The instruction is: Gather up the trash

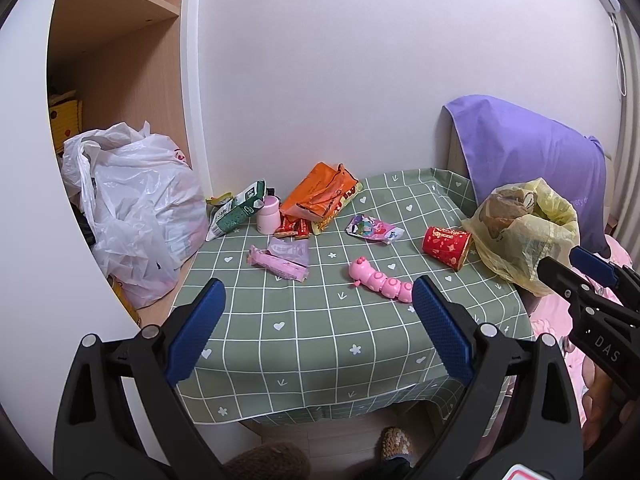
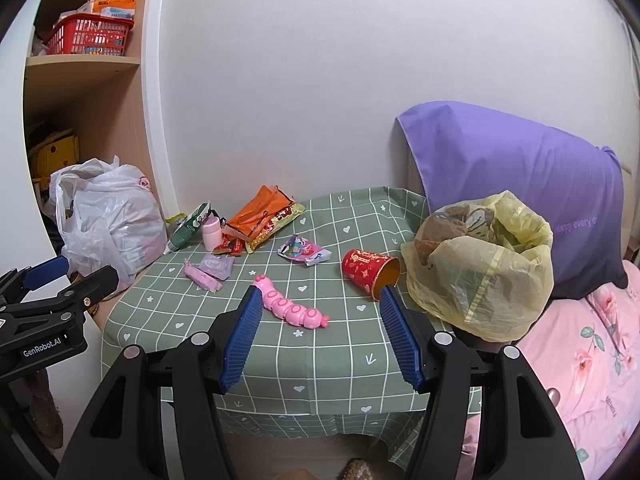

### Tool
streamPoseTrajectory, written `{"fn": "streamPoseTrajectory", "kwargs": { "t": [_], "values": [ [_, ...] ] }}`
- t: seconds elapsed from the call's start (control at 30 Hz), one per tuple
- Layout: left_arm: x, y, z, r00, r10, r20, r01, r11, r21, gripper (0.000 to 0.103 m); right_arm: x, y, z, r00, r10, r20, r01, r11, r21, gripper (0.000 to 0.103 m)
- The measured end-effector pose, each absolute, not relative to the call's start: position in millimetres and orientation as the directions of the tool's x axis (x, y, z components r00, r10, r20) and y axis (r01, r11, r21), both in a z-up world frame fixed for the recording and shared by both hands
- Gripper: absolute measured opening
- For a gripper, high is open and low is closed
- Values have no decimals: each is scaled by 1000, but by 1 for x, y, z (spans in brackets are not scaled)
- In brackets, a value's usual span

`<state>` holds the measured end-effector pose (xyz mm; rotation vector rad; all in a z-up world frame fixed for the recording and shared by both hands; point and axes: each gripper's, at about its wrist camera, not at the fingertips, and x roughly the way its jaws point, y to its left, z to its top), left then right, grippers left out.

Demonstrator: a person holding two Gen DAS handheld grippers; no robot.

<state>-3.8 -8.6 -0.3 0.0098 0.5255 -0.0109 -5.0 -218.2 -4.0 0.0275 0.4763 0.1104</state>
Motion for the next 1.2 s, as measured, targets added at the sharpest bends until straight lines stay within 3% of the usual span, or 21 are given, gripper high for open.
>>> {"fn": "streamPoseTrajectory", "kwargs": {
  "t": [1.2],
  "values": [
    [-2, -3, 3, 866, -11, -499, 14, 1000, 2, 90, -8, -225, -1, 893, 102, -438, -83, 995, 62, 58]
  ]
}}
